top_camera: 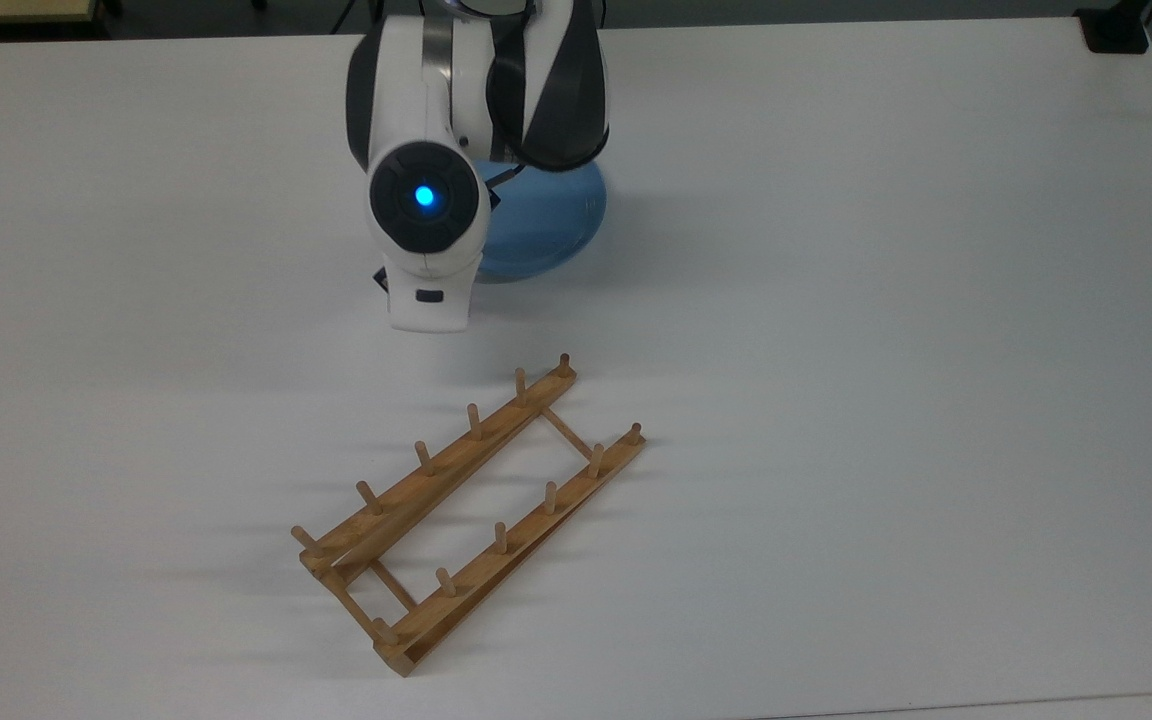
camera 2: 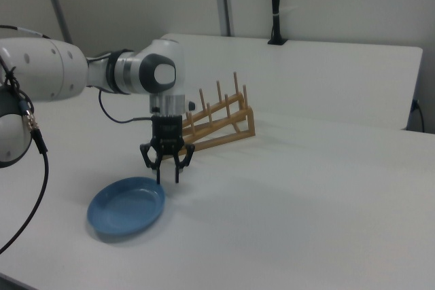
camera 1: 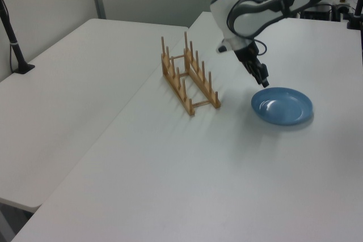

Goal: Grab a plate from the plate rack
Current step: 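Carry the blue plate away from the rack and lower it onto the table, then open the gripper and raise it off the plate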

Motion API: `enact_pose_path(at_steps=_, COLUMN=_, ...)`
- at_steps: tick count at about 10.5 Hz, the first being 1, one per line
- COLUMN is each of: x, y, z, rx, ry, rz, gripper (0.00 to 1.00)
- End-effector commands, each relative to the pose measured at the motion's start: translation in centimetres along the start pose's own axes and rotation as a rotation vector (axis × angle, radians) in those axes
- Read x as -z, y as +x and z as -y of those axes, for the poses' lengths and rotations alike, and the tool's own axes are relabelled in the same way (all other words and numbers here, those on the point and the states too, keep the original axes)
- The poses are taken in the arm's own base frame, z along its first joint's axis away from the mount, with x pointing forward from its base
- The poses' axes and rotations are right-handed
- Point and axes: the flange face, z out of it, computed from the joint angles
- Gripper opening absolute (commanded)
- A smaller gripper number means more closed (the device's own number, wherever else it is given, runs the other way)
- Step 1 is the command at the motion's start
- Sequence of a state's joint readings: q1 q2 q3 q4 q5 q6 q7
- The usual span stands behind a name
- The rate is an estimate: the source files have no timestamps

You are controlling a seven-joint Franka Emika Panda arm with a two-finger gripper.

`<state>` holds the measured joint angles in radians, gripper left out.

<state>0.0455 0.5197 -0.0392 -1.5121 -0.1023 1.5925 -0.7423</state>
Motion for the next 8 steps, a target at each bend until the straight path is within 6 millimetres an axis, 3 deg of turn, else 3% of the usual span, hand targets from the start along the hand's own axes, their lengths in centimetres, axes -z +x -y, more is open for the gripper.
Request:
enact_pose_path(at_steps=1, x=7.8, y=-4.1, z=2.3, rx=-0.228, ry=-0.089, rz=-0.109, gripper=1.0)
enact_pose_path(at_steps=5, x=15.7, y=-8.2, z=7.2, rx=-0.518, ry=-0.131, rz=-0.261, gripper=1.0)
enact_pose_path(at_steps=8, x=19.6, y=-10.8, z=10.7, rx=-0.786, ry=-0.116, rz=-0.364, gripper=1.0)
